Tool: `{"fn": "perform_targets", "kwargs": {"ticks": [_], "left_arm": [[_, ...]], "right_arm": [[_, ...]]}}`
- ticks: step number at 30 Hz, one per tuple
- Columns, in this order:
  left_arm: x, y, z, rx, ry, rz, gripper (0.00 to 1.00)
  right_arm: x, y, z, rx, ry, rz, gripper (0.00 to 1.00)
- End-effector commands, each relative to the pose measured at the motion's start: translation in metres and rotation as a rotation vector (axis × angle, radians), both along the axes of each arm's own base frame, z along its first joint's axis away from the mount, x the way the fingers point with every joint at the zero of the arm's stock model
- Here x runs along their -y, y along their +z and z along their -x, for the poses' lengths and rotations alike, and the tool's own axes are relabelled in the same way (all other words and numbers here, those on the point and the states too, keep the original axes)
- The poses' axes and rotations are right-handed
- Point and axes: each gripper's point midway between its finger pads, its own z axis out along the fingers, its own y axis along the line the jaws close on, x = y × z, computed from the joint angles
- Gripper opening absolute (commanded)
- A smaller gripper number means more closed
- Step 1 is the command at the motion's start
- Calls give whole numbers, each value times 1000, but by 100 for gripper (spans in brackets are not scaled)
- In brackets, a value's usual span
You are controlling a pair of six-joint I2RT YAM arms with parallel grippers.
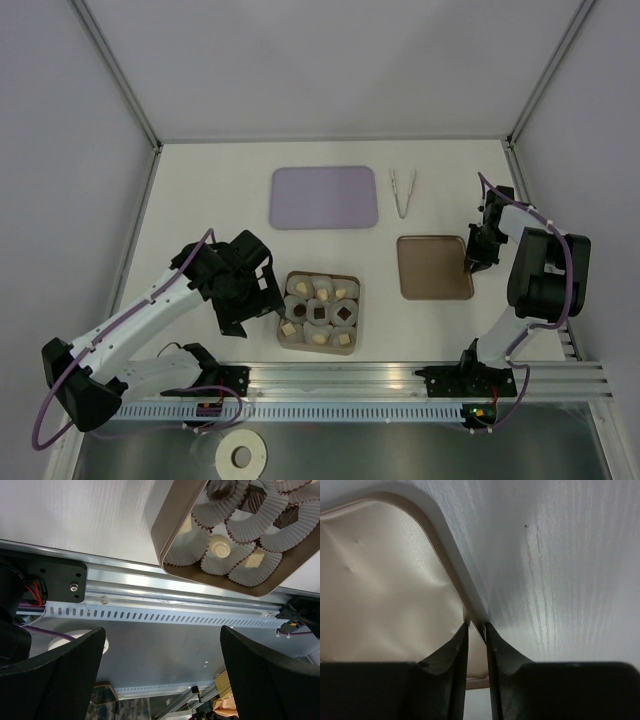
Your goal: Pack the chocolate
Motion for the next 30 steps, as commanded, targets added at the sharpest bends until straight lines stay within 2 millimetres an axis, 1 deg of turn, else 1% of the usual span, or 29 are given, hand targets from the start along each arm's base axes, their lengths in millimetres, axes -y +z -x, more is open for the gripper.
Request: {"fn": "perform_targets", "kwargs": {"ticks": [1, 2, 3, 4, 5, 6, 7, 8, 10, 11, 12, 13, 14, 16, 17, 18, 19, 20, 21, 22, 23, 24, 25, 26, 27, 28, 29, 30], "left_arm": [[0, 15, 2, 19, -25, 19, 100], [0, 17, 1, 23, -27, 23, 100], [1, 18, 1, 23, -26, 27, 100], [1, 19, 1, 24, -28, 29, 100], [2, 20, 1, 22, -30, 33, 100], [5, 25, 0, 30, -32, 48, 100], [6, 30, -1, 38, -32, 55, 100], [10, 42, -6, 74, -30, 83, 100], [16, 60, -15, 138, -31, 127, 100], [22, 72, -23, 189, -35, 165, 100], [29, 91, -31, 245, -41, 211, 100], [33, 101, -34, 280, -66, 240, 100], [43, 122, -43, 344, -84, 301, 99], [57, 136, -45, 363, -134, 365, 100], [64, 143, -47, 377, -154, 398, 100], [74, 147, -50, 376, -175, 432, 100], [78, 149, -53, 381, -185, 443, 100], [82, 154, -56, 396, -194, 456, 100], [87, 158, -61, 413, -199, 468, 100], [91, 157, -67, 418, -208, 460, 100], [94, 164, -72, 438, -212, 466, 100], [95, 165, -76, 450, -211, 460, 100], [100, 163, -82, 451, -217, 451, 100], [102, 168, -85, 463, -223, 457, 100], [104, 169, -86, 464, -227, 459, 100], [108, 171, -89, 473, -237, 468, 100], [111, 173, -92, 479, -237, 474, 100], [112, 173, -94, 481, -236, 474, 100]], "right_arm": [[-7, -20, 14, -52, 17, -53, 24], [-9, -20, 10, -36, 16, -69, 12], [-11, -19, 10, -30, 24, -80, 3], [-13, -17, 8, -21, 26, -92, 1], [-19, -12, 8, -18, 36, -125, 0], [-20, 0, 3, 20, 41, -127, 1], [-19, 13, -5, 56, 31, -124, 0], [-23, 26, -5, 70, 23, -144, 0], [-24, 70, -19, 193, -11, -135, 0], [-29, 86, -18, 217, -43, -155, 0], [-30, 112, -19, 290, -53, -147, 0], [-33, 131, -21, 336, -60, -152, 0], [-42, 143, -15, 346, -67, -171, 1], [-55, 177, -8, 412, -33, -187, 0], [-73, 182, 7, 367, 19, -200, 0], [-83, 191, 14, 367, 50, -199, 1], [-93, 203, 16, 381, 84, -194, 1], [-105, 209, 24, 368, 102, -208, 0], [-133, 219, 32, 378, 143, -247, 0], [-145, 232, 34, 402, 140, -275, 1], [-154, 240, 36, 413, 139, -305, 0], [-168, 249, 42, 429, 164, -340, 0], [-177, 261, 43, 442, 146, -382, 1], [-182, 266, 48, 435, 153, -393, 0], [-191, 269, 54, 419, 179, -401, 1], [-195, 278, 57, 430, 195, -405, 0], [-197, 279, 64, 406, 206, -404, 0], [-205, 281, 69, 396, 238, -415, 0]]}}
